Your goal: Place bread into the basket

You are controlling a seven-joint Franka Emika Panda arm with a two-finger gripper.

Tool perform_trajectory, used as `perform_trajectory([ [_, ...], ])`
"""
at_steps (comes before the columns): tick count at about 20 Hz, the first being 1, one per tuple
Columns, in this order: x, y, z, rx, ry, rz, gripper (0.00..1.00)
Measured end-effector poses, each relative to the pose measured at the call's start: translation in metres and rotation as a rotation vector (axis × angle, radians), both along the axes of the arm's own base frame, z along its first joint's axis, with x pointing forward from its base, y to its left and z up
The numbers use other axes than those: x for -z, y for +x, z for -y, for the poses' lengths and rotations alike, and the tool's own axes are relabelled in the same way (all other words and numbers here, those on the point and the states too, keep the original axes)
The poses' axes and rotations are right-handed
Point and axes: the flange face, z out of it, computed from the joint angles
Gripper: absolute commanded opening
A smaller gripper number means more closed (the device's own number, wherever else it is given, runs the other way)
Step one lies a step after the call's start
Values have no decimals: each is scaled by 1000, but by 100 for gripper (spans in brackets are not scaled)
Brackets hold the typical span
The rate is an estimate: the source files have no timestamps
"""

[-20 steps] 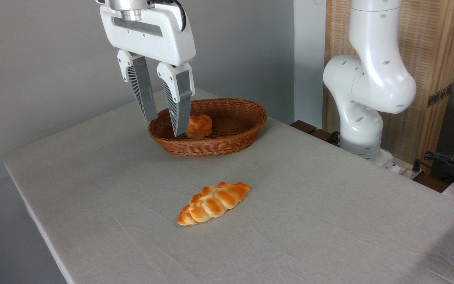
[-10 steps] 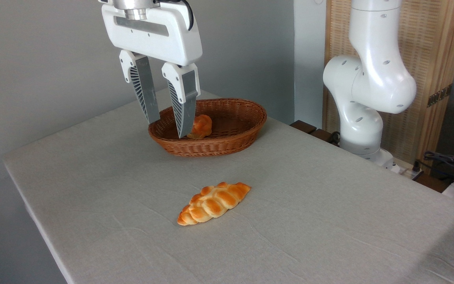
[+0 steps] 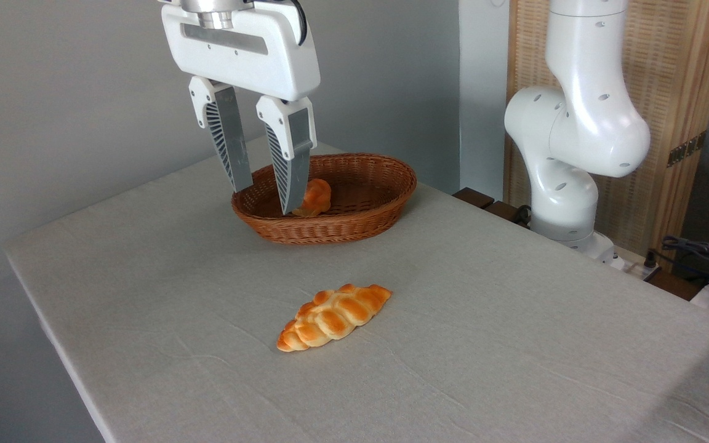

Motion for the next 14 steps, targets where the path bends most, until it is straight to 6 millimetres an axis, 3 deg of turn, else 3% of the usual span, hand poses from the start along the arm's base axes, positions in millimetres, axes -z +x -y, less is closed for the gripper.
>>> perform_trajectory([
  [8, 14, -30, -13, -18, -7, 12, 100],
  [14, 41, -48, -23, -32, -15, 45, 100],
])
